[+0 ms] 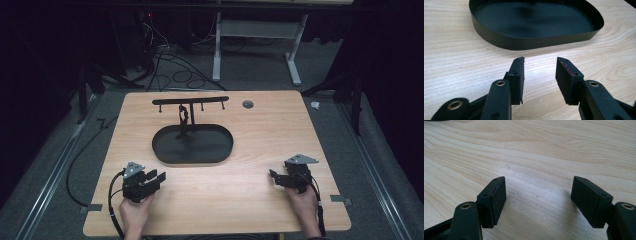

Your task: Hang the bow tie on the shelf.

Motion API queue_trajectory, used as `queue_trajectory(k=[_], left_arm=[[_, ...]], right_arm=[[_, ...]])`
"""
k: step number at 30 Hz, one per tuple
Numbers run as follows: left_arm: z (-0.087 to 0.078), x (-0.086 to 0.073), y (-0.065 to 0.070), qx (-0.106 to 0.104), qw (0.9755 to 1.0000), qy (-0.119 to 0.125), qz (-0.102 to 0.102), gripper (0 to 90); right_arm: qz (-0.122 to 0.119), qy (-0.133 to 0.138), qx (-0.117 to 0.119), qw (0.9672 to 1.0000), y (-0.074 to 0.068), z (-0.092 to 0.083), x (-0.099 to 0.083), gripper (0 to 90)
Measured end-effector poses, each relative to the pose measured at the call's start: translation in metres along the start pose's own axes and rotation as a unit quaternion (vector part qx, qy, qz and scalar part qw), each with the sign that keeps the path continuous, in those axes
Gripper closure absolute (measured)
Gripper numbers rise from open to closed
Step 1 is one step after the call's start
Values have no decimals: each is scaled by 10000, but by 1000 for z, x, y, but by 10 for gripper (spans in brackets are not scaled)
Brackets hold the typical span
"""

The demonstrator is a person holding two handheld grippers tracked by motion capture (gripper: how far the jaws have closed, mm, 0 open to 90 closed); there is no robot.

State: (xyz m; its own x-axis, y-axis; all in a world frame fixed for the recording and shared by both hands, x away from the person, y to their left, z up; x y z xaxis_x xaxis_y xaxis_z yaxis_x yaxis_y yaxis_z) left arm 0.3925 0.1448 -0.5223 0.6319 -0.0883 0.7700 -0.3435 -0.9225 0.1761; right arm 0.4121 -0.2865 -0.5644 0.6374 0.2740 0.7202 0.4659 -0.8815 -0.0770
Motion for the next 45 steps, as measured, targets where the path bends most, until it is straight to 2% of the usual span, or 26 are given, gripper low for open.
queue_trajectory(k=[13,24,37,45], left_arm=[[8,-10,-2,108,9999,-70,-45,570],[17,-19,-1,225,9997,-119,11,548],[25,-23,1,456,9987,-90,186,528],[30,-30,1,616,9971,-183,410,513]], right_arm=[[0,-1,-1,10000,0,0,0,294],[-1,0,0,10000,0,0,0,294],[0,0,1,10000,0,0,0,294],[-1,1,1,10000,0,0,0,294]])
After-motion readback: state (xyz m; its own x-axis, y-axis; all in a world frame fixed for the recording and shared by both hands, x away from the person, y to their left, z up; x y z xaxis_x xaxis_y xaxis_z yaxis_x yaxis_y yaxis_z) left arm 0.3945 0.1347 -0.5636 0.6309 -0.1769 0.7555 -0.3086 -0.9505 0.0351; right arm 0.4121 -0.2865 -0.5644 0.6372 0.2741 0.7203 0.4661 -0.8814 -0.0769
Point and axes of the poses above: each handheld gripper's, and its own axes: z roughly forward along the jaws, x roughly out of its top, y roughly to its right, the point moved 9 cm from there along z, roughly forward along the jaws, and after that the axes turned 7 degrees about x, right-handed, at the moved point
